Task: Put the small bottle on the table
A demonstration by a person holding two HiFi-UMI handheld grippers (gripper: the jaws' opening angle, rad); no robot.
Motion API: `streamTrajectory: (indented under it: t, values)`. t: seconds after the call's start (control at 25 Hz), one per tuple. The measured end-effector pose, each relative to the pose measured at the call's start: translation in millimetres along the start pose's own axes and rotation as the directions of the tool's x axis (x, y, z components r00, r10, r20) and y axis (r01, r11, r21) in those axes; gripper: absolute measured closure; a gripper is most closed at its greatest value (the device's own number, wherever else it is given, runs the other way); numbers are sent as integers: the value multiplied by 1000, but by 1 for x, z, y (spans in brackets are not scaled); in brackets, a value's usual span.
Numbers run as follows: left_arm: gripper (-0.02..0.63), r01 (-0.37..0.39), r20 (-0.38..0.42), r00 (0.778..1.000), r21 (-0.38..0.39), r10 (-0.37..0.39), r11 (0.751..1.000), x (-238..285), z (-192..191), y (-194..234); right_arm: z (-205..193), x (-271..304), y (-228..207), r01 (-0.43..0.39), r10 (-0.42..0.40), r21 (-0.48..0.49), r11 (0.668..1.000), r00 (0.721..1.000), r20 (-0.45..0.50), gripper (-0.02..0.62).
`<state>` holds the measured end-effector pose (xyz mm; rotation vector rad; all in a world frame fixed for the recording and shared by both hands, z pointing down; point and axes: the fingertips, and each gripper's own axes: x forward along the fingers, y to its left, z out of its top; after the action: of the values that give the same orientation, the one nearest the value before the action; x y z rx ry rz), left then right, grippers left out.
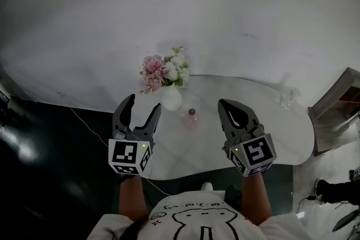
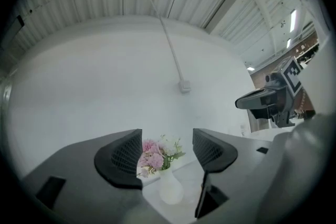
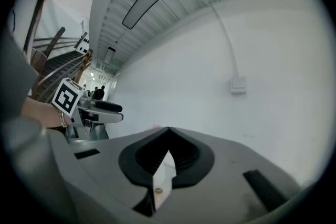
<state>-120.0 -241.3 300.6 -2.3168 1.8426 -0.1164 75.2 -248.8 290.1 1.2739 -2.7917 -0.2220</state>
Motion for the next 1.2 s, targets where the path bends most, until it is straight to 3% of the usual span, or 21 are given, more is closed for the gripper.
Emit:
streamTrajectory:
  t: [0.16,0.28,0.64,0.84,1.2]
  values:
    - [425,-14,41,999,-10,15,1000,-7,15,8,11,-4,5,1,0,-15,1000,1000,21,601]
    - [601,-36,58,998,-17,37,999,-10,20,14,18,-9,5,10,-9,-23,1000,999,47,601]
    - [601,-39,96,995,10,38,999,-8,45,26,50,-19,-11,58,-59,5,998,992,113,601]
    - [601,-42,121,992,49,36,998,-3,67,34,69,-18,-22,103,-99,-26,994,986,137,603]
    - [601,-60,161,986,69,48,996,-6,91,34,89,-22,-19,102,-89,-72,992,983,161,603]
